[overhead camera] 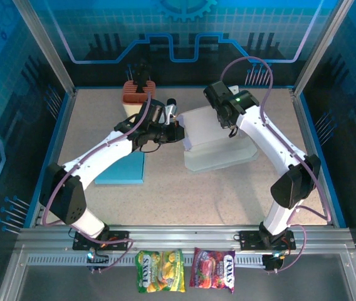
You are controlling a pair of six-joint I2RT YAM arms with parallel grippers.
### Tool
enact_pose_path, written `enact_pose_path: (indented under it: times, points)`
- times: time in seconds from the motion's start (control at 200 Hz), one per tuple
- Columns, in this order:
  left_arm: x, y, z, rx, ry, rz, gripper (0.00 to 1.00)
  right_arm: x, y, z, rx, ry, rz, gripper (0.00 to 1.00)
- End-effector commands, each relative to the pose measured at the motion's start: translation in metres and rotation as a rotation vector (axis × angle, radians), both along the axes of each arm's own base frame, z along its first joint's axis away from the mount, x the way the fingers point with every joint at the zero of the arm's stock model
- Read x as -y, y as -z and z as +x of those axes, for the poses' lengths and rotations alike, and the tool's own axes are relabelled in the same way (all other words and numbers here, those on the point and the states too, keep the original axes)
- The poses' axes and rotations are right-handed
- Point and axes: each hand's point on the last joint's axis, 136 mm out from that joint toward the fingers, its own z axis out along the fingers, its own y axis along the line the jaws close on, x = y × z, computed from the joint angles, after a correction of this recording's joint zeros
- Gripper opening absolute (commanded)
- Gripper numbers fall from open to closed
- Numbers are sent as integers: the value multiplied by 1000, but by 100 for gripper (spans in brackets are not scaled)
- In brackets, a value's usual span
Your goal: Fold the paper box
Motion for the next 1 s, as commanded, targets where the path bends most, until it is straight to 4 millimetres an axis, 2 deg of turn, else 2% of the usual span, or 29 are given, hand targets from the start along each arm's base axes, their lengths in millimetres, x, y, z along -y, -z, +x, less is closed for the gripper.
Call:
enact_pose_path:
  times: [0.0,0.03,0.15,0.275,0.45,0.5,0.615,0.76,0.89,0.995]
  points:
    - [-3,-8,5,1,-22,1,0,19,-12,0,28,51,-61,8]
    - [-4,-8,5,3,-23,1,0,21,-12,0,28,60,-73,4]
    - [-3,-8,5,2,-24,2,0,27,-14,-1,31,84,-122,0]
    - [-3,-7,5,1,-22,3,0,32,-20,-2,42,103,-182,0]
    - [-3,-6,7,-1,-25,5,0,23,-23,1,42,60,-184,0]
    - [-3,-5,7,-1,-25,4,0,19,-23,2,36,36,-155,11]
    - [-1,-6,7,0,-22,3,0,14,-22,3,30,14,-66,26]
    - [-2,-5,8,0,-23,3,0,8,-15,2,6,-13,26,39]
    - [-1,-6,8,2,-19,1,0,7,-3,0,-29,-4,79,42]
    - [0,-6,8,4,-17,2,0,13,2,1,-30,14,68,32]
